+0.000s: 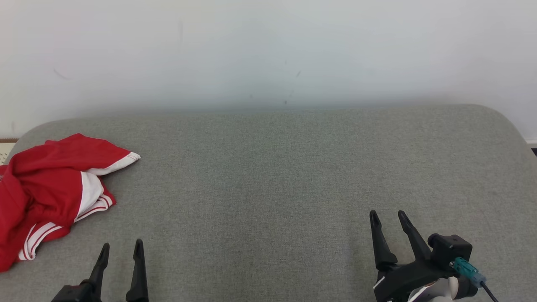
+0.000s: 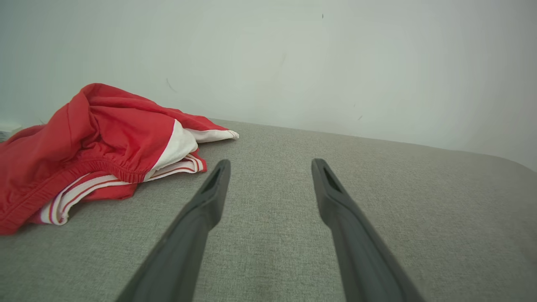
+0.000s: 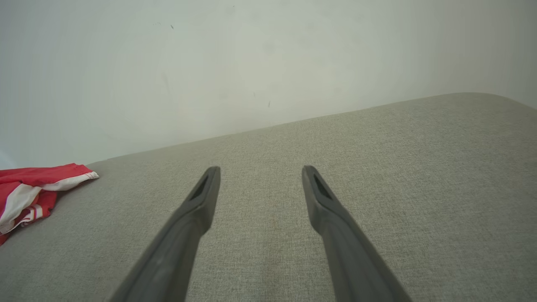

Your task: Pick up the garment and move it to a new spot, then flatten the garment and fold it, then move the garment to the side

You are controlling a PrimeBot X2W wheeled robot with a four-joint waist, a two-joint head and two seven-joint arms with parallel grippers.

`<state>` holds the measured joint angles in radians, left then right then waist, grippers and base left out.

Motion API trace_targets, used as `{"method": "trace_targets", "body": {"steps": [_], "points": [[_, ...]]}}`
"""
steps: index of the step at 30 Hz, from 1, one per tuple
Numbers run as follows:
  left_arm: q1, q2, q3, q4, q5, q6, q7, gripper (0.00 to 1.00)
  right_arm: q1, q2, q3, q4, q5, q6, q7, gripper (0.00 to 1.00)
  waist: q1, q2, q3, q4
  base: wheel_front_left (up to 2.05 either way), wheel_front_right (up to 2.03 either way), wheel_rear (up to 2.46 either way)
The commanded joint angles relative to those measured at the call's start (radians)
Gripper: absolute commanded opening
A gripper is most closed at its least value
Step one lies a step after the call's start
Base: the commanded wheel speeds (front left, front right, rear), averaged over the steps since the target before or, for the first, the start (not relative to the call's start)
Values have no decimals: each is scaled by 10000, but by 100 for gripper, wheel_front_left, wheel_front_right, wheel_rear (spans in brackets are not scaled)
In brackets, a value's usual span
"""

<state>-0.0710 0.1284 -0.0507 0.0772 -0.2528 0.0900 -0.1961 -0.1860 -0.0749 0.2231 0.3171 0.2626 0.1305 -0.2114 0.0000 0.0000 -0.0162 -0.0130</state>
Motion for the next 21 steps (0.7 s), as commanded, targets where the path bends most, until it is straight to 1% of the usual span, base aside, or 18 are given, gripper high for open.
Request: {"method": "trace_targets", "body": {"steps": [1,13,21], "points": [[125,103,-17,-126,220,52,-113,100,87,-29,17,-65,-239,3,-18,100,0,0,-1,4,0,0,0],[445,106,-29,-354,1084,238,-408,100,323,-18,-262,-344,-1039,3,226,100,0,0,-51,-43,0,0,0],[570,119,-68,-352,1565,324,-561,100,479,31,-254,-594,-1512,4,324,100,0,0,-120,-40,0,0,0]]}}
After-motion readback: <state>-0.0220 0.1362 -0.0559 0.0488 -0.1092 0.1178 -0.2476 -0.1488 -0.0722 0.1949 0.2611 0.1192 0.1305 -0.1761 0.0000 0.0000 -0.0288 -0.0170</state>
